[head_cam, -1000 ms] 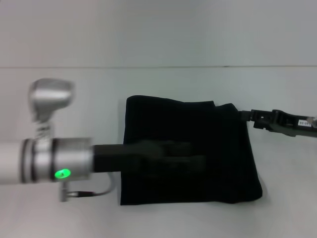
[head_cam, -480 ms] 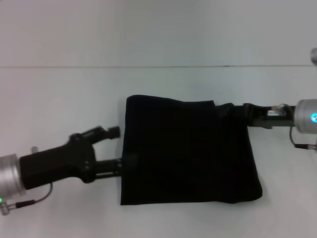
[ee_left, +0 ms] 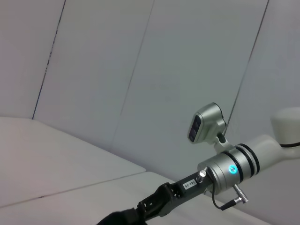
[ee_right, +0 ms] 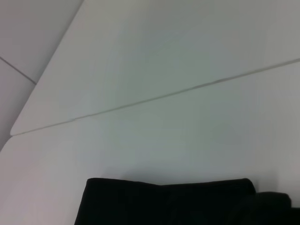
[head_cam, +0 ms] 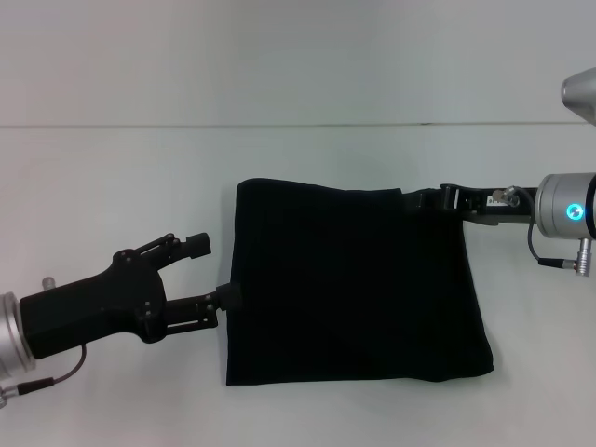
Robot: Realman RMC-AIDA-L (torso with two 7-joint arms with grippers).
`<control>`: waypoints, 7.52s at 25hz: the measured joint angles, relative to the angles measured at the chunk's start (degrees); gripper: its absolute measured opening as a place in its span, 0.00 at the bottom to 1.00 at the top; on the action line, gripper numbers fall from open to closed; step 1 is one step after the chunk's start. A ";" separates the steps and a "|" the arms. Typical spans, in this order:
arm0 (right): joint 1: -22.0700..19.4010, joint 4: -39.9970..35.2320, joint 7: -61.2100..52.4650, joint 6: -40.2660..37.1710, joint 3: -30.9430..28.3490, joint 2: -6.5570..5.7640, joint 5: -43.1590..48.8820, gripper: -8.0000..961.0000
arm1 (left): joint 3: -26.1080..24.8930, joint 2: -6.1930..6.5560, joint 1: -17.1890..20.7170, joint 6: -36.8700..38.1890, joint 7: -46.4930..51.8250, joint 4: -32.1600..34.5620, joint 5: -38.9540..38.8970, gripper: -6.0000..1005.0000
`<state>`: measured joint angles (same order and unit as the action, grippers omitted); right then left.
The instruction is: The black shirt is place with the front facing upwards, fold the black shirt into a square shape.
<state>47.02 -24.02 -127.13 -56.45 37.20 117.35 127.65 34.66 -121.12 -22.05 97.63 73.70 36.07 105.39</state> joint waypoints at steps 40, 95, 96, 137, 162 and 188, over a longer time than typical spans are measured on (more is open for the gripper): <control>-4.07 -0.92 9.65 12.90 1.41 1.98 -11.26 0.03 | -0.03 0.84 -1.03 -3.11 7.82 -2.95 0.15 0.94; -26.73 1.04 79.00 -25.30 1.37 2.18 -23.90 0.98 | 13.38 0.08 -23.51 -47.67 57.64 -16.34 11.82 0.91; -26.73 1.04 79.00 -25.30 1.37 2.18 -23.90 0.98 | 13.30 0.00 -23.41 -48.20 57.73 -16.34 11.75 0.88; -25.06 1.08 79.39 -25.59 -2.43 2.44 -24.03 0.98 | 7.86 0.39 -14.40 -47.18 49.83 -15.90 -8.59 0.07; -21.54 9.31 90.02 -23.58 -7.21 2.83 -25.43 0.98 | 5.11 0.88 10.51 -0.56 -15.14 4.12 -5.40 0.68; -21.86 11.12 92.15 -17.99 -8.21 2.70 -25.52 0.98 | 3.02 0.80 9.94 -9.76 -14.62 -4.84 0.51 0.94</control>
<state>25.16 -12.90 -34.98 -74.44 28.99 120.06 102.12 37.68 -120.32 -12.12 87.86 59.08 31.23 105.90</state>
